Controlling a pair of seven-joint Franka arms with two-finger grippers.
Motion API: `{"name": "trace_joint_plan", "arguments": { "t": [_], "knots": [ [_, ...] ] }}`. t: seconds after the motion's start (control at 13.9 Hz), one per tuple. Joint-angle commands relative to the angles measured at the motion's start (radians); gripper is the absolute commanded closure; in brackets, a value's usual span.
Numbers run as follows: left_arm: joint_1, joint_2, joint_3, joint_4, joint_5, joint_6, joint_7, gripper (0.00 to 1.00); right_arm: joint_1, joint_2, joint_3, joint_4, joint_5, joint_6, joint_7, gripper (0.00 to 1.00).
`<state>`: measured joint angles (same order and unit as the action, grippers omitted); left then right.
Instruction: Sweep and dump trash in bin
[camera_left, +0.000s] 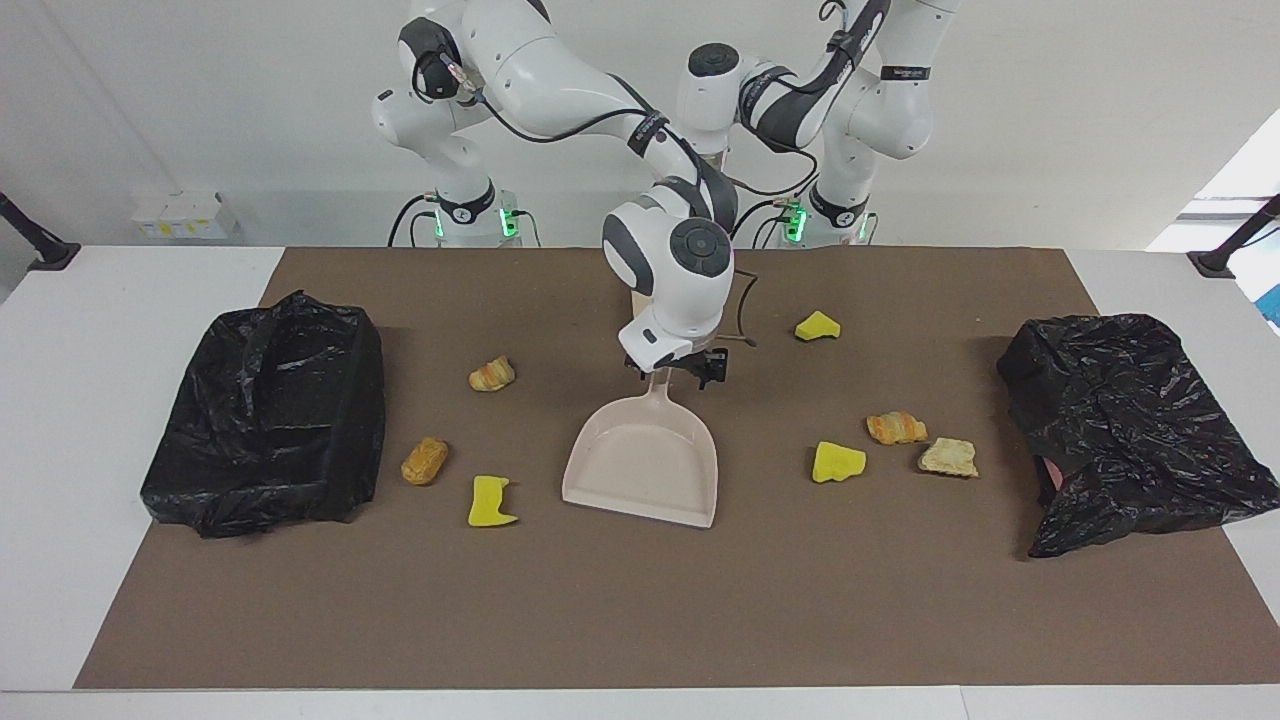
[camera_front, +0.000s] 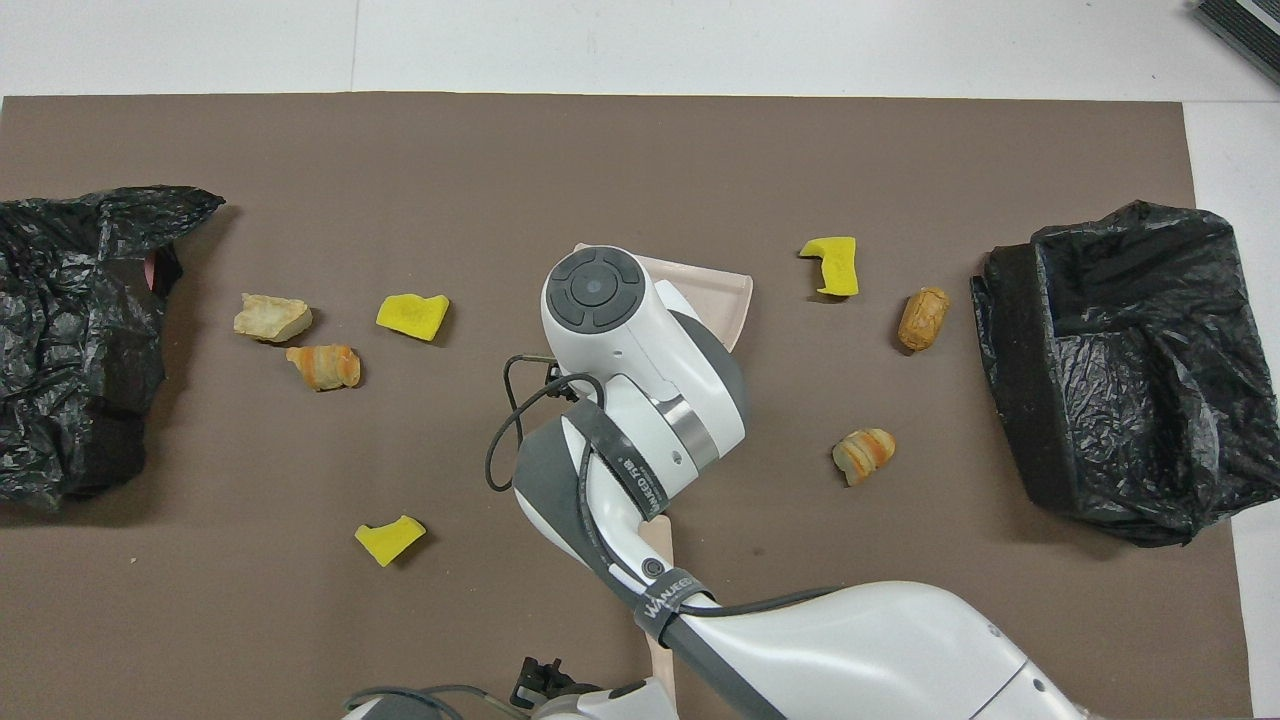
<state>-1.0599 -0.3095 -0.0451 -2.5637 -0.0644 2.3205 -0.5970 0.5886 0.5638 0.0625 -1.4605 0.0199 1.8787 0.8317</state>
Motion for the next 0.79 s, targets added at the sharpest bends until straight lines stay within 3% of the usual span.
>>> {"name": "trace_joint_plan", "arguments": {
  "t": [0.0, 0.22, 0.29, 0.43, 0.72],
  "knots": [
    [-0.044, 0.067, 0.017, 0.006, -0.002, 0.094, -0.066, 0.00, -0.004, -0.044, 0.002, -0.058, 0.014, 0.028, 0.029, 0.15],
    [-0.052, 0.147, 0.016, 0.057, -0.002, 0.144, -0.096, 0.00, -0.006, -0.042, 0.002, -0.060, 0.014, 0.033, 0.030, 0.57],
    [-0.052, 0.150, 0.016, 0.065, -0.002, 0.151, -0.106, 0.00, -0.009, -0.042, 0.002, -0.060, 0.014, 0.033, 0.030, 0.67],
    [-0.052, 0.158, 0.016, 0.068, -0.002, 0.155, -0.106, 0.00, -0.010, -0.044, 0.002, -0.061, 0.014, 0.031, 0.026, 0.97],
    [-0.084, 0.199, 0.014, 0.071, -0.002, 0.183, -0.174, 0.04, -0.013, -0.068, 0.002, -0.058, -0.004, 0.017, -0.058, 1.00]
  ]
}}
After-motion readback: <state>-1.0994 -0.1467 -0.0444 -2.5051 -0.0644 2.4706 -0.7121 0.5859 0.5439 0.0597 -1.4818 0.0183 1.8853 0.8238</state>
